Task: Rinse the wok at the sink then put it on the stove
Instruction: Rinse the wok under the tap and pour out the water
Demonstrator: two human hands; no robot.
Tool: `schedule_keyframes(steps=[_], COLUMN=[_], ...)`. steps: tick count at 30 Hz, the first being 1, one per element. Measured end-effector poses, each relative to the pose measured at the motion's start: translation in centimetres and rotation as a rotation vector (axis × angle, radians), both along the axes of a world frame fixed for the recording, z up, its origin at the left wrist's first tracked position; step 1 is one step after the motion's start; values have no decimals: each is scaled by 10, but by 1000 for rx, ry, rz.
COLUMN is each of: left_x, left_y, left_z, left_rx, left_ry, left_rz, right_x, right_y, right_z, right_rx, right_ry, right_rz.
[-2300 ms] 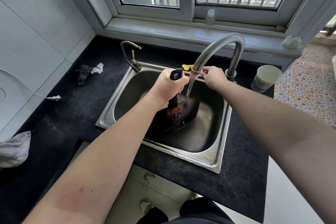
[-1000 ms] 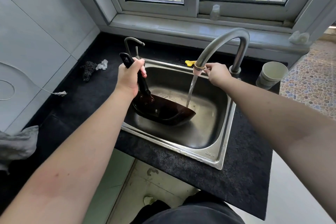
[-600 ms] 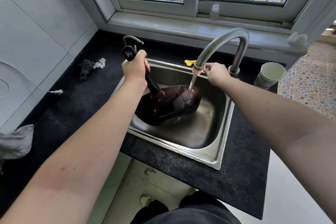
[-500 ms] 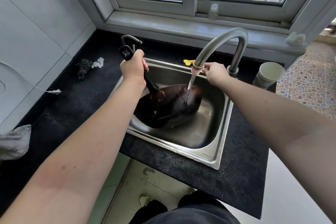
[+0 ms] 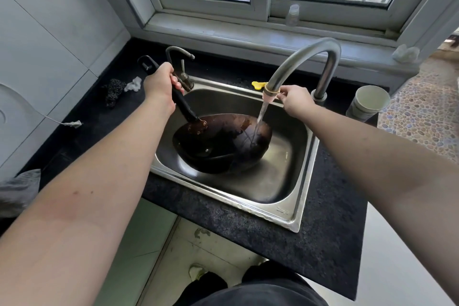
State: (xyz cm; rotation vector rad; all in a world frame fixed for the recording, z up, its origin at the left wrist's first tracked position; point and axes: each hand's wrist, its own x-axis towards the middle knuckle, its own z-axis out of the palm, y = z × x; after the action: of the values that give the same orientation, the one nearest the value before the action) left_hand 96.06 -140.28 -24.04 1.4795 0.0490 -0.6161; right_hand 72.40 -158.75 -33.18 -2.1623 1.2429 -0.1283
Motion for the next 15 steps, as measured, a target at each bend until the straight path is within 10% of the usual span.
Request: schedule_keyframes(steps=[15], left_x=[20], left_y=[21], left_z=[-4], left_rx=[14], left_ry=[15], left_rz=[-23], right_x=[-1], right_y=[1], right_z=[-1], right_rx=[-36], right_ry=[18], right_rz=[27])
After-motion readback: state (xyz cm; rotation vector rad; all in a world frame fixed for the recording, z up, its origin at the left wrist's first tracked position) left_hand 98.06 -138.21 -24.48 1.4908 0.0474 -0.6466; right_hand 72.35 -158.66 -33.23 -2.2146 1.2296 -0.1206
